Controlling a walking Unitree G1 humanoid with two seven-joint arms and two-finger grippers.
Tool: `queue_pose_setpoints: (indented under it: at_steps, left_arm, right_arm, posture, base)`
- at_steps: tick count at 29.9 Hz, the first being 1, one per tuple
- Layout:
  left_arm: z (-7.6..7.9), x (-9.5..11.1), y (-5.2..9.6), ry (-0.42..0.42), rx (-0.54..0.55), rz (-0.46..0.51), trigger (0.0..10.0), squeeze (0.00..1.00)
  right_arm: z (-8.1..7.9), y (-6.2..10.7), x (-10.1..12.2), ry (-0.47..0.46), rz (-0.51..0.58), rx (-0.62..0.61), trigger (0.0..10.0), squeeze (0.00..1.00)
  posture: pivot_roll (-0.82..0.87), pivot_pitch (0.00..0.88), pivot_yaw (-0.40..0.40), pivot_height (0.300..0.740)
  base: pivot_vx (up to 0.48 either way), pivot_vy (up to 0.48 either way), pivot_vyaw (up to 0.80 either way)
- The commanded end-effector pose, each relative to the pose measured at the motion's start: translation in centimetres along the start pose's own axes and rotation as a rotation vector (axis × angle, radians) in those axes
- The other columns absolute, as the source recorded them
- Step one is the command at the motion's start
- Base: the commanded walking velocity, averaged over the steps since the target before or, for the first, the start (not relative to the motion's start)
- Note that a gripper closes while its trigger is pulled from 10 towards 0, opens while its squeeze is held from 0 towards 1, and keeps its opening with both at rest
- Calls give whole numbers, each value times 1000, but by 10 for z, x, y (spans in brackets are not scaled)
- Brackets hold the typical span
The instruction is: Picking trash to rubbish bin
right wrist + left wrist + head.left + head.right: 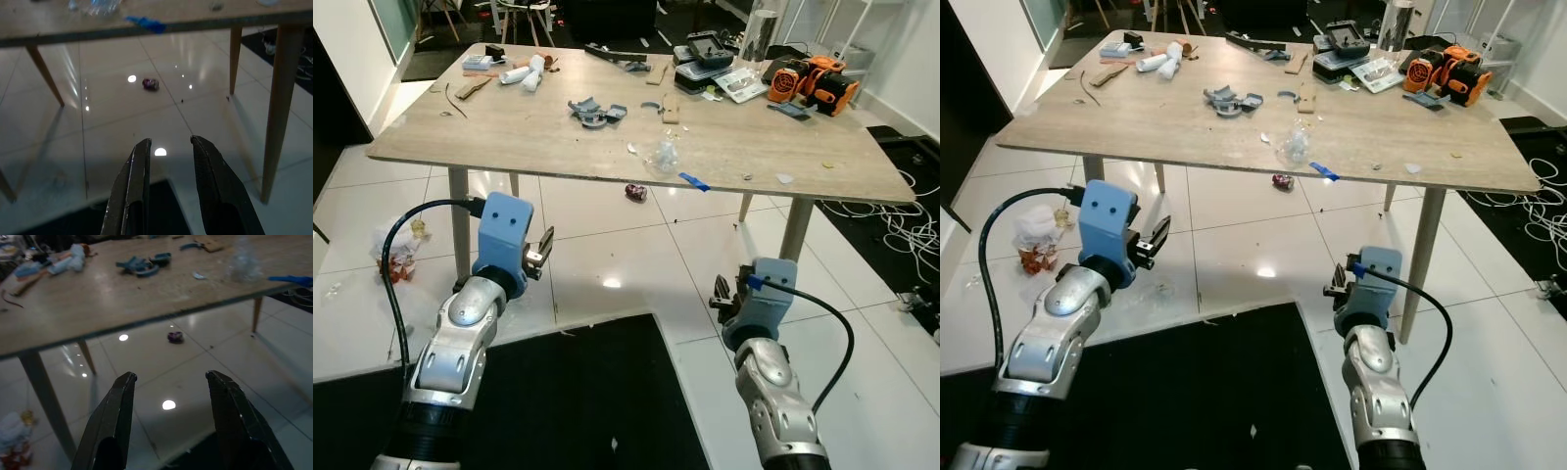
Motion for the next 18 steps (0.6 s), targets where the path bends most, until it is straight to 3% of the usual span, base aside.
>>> queue_pose_setpoints:
  at_steps: [1, 6, 13, 18]
  left_arm:
    - [1, -2, 1, -5, -5, -10, 10000, 0]
    - [1, -2, 0, -4, -5, -9, 10000, 0]
    - [3, -2, -1, -1, -7, -8, 10000, 0]
    - [3, -1, -1, 0, -7, -7, 10000, 0]
  right_arm:
    - [3, 0, 7, 5, 45, 13, 10000, 0]
    - [2, -2, 21, 4, 115, 69, 10000, 0]
    - [5, -10, 46, 227, 219, 88, 10000, 0]
    - [7, -11, 52, 212, 247, 87, 10000, 0]
  posture:
    - [-28, 141, 40, 740]
    - [-30, 145, 39, 740]
    - [-33, 150, 36, 740]
    - [-35, 151, 35, 740]
  base:
    - [480, 0, 0]
    - [480, 0, 0]
    - [477, 0, 0]
    - [480, 0, 0]
Point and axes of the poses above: a point about 5 cm out from each wrist's last joint towards the gripper, its own y axis pointing back from the gripper into the wrist, its own x axis along the axis of the wrist's last joint, z = x × y, the point moved 2 cm from there along -y, pointing out of the wrist towards the gripper, and after that the axes turned 13 degrees about y, right-handed, at the moved point
